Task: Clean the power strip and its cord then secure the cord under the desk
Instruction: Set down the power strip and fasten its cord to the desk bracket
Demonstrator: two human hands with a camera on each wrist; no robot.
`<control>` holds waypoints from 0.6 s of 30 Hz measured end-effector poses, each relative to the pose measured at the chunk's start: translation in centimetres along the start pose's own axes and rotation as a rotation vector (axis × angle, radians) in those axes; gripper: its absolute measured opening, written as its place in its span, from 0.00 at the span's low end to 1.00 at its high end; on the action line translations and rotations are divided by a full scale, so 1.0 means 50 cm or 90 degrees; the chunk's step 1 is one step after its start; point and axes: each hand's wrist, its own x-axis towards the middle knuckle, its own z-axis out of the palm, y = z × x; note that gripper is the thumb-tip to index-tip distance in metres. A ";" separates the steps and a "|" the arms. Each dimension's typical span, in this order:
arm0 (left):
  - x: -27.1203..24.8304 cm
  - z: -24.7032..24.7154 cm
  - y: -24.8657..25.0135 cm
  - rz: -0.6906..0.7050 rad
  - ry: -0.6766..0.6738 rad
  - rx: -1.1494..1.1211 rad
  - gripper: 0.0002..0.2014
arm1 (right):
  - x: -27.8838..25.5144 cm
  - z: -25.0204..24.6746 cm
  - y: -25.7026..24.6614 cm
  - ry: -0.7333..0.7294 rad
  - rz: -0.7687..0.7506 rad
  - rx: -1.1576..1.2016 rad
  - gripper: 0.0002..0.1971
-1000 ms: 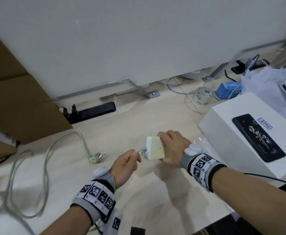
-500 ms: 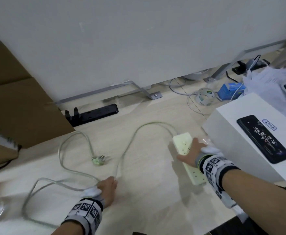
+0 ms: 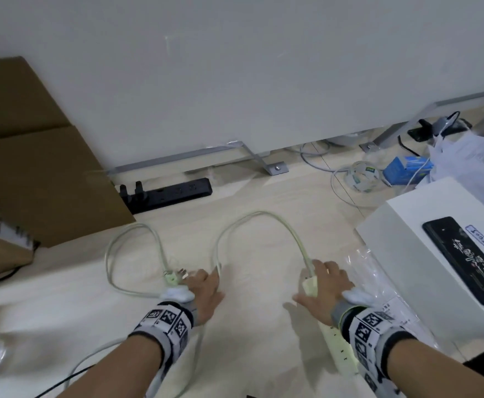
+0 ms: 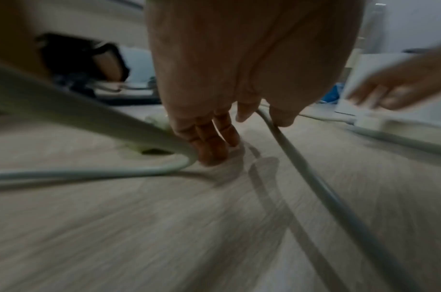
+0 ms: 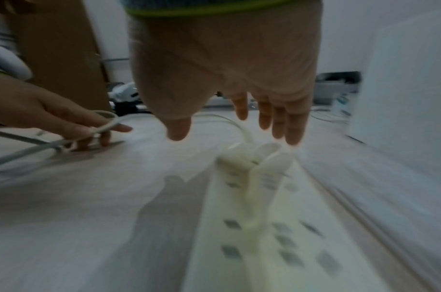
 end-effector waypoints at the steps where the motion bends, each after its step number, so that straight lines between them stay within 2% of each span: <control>1: -0.001 0.001 0.004 0.013 0.036 0.017 0.24 | 0.007 -0.006 -0.019 0.033 -0.051 -0.005 0.43; 3: -0.005 -0.008 -0.001 0.018 0.160 -0.048 0.17 | 0.020 -0.015 -0.064 0.071 -0.144 -0.015 0.35; 5: -0.015 -0.020 -0.030 0.008 0.268 -0.108 0.13 | 0.035 -0.015 -0.124 0.061 -0.228 -0.015 0.31; 7: -0.029 -0.037 -0.069 -0.032 0.311 -0.093 0.14 | 0.048 -0.010 -0.183 0.020 -0.301 -0.019 0.29; 10: -0.048 -0.056 -0.116 -0.108 0.209 -0.071 0.21 | 0.067 0.001 -0.256 -0.056 -0.384 -0.055 0.35; 13: -0.049 -0.064 -0.135 -0.098 0.066 -0.045 0.28 | 0.079 0.005 -0.321 -0.128 -0.464 -0.145 0.37; 16: -0.029 -0.074 -0.140 -0.086 0.045 0.032 0.22 | 0.097 0.007 -0.374 -0.198 -0.458 -0.194 0.24; 18: -0.020 -0.085 -0.146 -0.112 0.041 0.087 0.19 | 0.116 0.011 -0.388 -0.240 -0.489 -0.268 0.18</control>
